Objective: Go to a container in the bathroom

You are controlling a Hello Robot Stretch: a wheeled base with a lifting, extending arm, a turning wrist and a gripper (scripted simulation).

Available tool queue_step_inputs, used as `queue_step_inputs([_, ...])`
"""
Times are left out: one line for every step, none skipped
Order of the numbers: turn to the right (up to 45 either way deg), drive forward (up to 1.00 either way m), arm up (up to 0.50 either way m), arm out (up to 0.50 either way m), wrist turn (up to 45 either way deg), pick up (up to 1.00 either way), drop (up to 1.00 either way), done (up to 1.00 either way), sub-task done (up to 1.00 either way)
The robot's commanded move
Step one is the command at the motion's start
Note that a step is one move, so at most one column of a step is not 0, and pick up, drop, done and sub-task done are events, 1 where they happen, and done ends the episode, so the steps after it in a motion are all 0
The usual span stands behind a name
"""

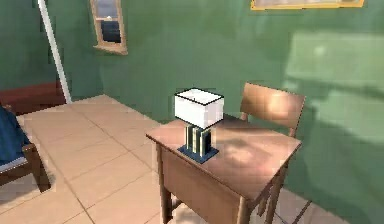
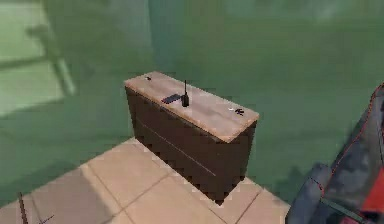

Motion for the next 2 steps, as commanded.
queue_step_inputs([-33.0, 0.00, 0.00, 0.00, 0.0, 0.00, 0.00, 0.00, 0.00])
queue_step_inputs([-3.0, 0.00, 0.00, 0.00, 0.0, 0.00, 0.00, 0.00, 0.00])
